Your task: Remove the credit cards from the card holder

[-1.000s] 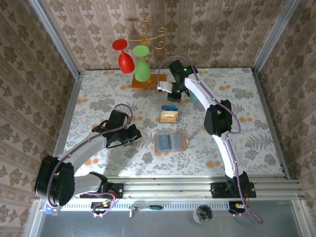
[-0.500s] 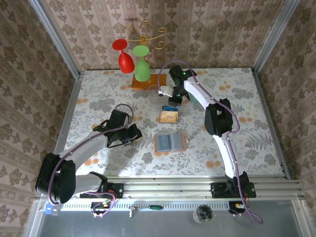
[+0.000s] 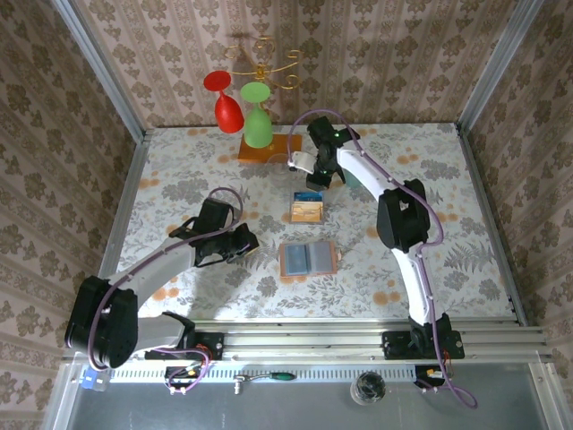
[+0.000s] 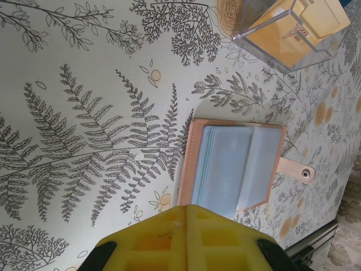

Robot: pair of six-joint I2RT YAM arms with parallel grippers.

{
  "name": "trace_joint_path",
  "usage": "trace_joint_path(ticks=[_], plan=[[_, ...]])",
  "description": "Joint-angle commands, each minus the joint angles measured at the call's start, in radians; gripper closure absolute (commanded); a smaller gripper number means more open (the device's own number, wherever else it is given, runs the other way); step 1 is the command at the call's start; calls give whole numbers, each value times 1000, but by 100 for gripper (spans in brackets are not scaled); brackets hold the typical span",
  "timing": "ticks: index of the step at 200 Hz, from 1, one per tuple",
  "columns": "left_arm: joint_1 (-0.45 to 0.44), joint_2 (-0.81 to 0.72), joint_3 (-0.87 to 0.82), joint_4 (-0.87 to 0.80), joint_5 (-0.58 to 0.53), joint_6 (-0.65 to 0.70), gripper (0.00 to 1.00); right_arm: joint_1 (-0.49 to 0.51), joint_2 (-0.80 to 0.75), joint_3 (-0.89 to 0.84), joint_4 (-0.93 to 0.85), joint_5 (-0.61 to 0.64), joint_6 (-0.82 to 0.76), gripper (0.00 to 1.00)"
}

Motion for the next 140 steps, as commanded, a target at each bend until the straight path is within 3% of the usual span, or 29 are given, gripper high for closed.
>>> trace_joint_path(ticks=[1,54,140], plan=[[-3,22,-7,28,14,3,92,12,-118,-99,134,59,117,76],[-32,66,-1,78,13,8,92,37,-303,-369,304,54,381,74],[-93,190,28,220,0,-3,92,65,-588,-753,459,-15,983,72]])
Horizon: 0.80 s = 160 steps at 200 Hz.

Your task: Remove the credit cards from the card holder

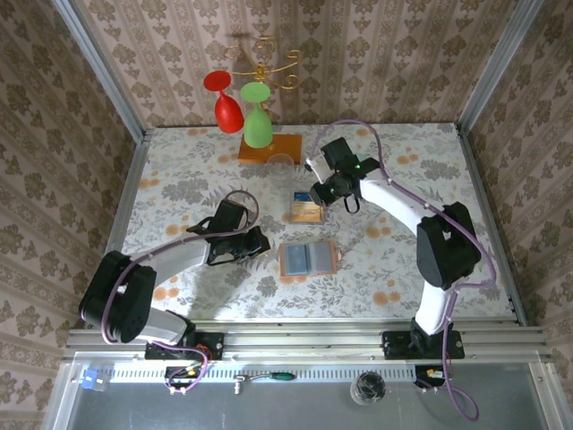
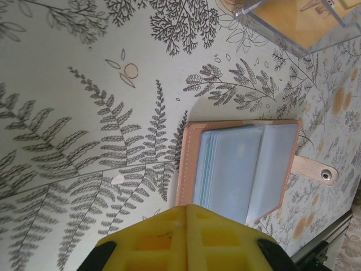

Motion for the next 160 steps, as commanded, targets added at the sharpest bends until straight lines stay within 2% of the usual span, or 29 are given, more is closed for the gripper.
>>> trace_joint_path(ticks=[1,49,118,160], plan=[[-17,29,25,71,-3,-4,92,11,-90,-74,58,-42,263,72],[-61,86,27,136,-10,-27,92,63,-204,-235,59,-71,493,73],[-95,121,6,185,-6,-48,92,150,-308,-389,112,-84,635,74],[-108,86,-23,170,-27,-53,93,201,-330,-489,193,-112,734,76]])
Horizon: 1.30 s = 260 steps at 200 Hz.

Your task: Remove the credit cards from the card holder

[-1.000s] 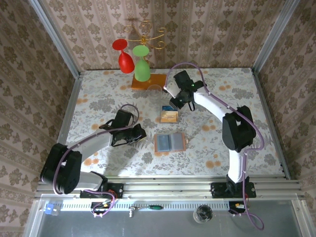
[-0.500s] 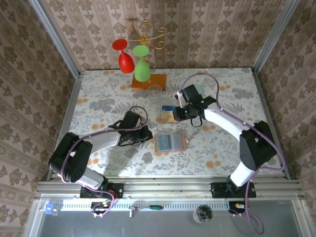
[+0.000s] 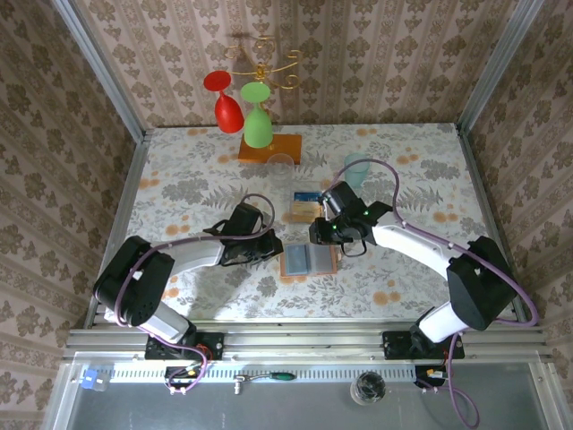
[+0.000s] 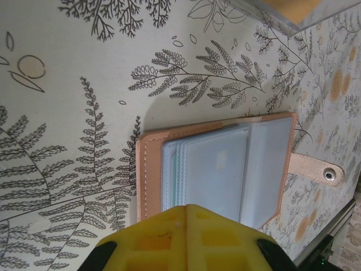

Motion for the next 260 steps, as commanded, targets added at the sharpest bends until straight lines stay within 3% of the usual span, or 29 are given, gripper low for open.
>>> trace_joint_path(ticks=[1,42,141,260], plan=[[-11,-28,-23,3,-19,-18,93,35,-33,-52,64,-28,89,76],[-36,-60,-42,-2,-48,-45,94,77,-6,-112,162,-70,125,76],[-79,-14,-29,-14,-103,-54,97,92,138,-40,140,-123,139,72],[-86,10,-33,-40,-110,-36,98,92,193,-17,135,-126,158,66]])
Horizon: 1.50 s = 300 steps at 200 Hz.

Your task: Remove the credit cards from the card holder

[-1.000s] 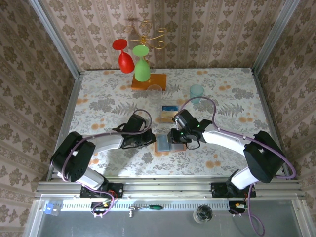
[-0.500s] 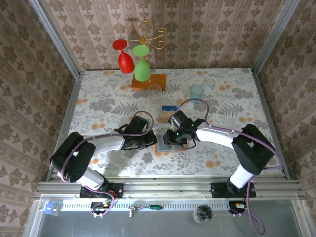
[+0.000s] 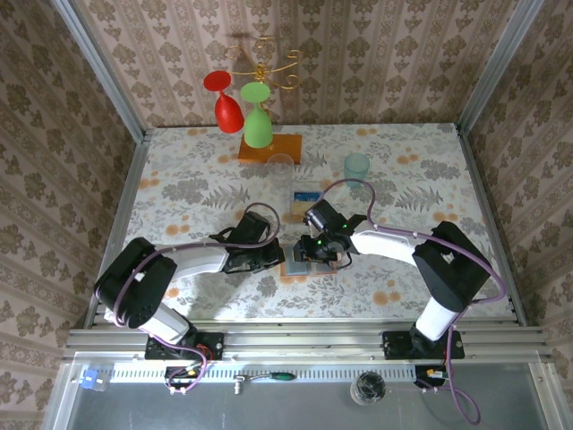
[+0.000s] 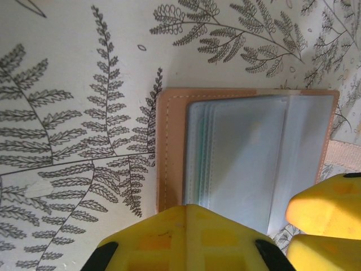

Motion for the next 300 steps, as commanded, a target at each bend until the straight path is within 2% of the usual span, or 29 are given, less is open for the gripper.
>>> trace_joint_path(ticks=[1,195,300], plan=[[-5,13,-2,-24,-15,5,98,6,20,27,-3,-10,20,66],[7,41,0,-46,-11,25,98,0,109,92,-62,5,-9,65],[11,53,15,-64,-5,34,98,-32,51,52,-98,57,-25,65]])
